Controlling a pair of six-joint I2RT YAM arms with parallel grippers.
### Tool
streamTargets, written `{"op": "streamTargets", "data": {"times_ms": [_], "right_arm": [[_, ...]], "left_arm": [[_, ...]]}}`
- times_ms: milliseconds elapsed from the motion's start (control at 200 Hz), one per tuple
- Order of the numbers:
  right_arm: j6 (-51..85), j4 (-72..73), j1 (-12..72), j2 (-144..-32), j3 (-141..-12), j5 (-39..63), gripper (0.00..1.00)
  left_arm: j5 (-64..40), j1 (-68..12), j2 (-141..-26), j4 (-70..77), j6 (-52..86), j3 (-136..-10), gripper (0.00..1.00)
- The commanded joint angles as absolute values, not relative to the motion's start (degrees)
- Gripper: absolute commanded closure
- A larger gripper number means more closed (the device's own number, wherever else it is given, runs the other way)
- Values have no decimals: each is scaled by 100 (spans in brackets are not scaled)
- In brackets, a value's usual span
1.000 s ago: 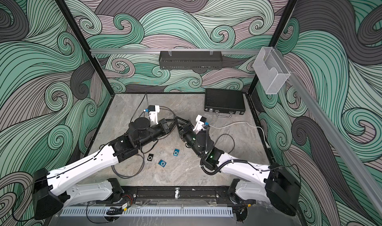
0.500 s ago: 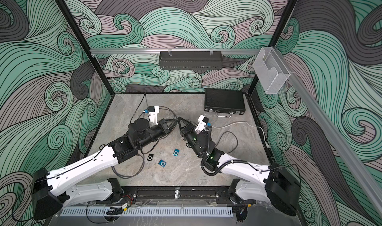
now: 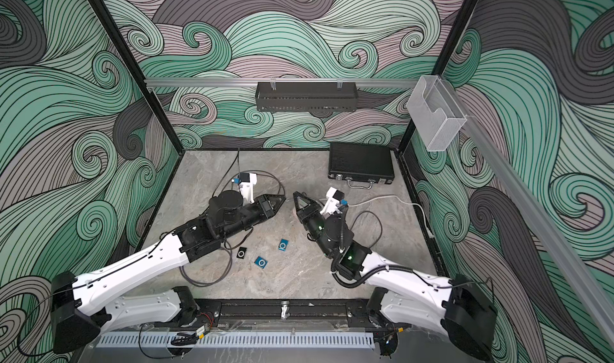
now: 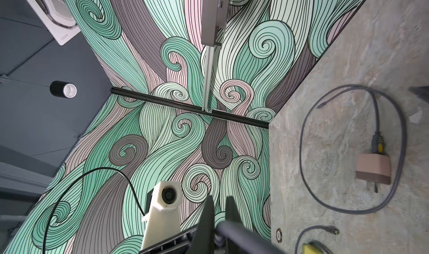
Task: Charge mp3
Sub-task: Pick up the charging cable from the center of the board, then pick up the MP3 player from the center of the board.
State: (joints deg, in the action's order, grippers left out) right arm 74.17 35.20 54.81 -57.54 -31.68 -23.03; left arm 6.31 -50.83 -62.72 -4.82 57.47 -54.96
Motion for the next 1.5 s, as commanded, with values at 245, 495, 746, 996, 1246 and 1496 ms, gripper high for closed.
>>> {"op": "streamTargets", "data": {"times_ms": [245, 495, 746, 996, 1246, 1496], "right_arm": [[5946, -130, 4962, -3623, -3300, -2310, 100], [5312, -1995, 4364, -3564, -3819, -1802, 100], [4279, -3112, 4307, -4882, -4899, -1737, 100], [4341, -2854, 3963, -5442, -4640, -868, 100], [4527, -2415, 3600, -5358, -4043, -300, 100], [4450, -2417, 3425, -5215, -3920, -143, 100]], "left_arm": [[1851, -4792, -5644, -3404, 4874, -6161, 63], [237, -4641, -7166, -4351, 4323, -6423, 65], [-528, -4719, -8984, -4408, 4176, -6700, 65], [-820, -4763, -9908, -4203, 3454, -6847, 59], [-842, -4860, -10411, -4272, 3188, -7095, 51], [-631, -4961, -10825, -4677, 3135, -7537, 50]]}}
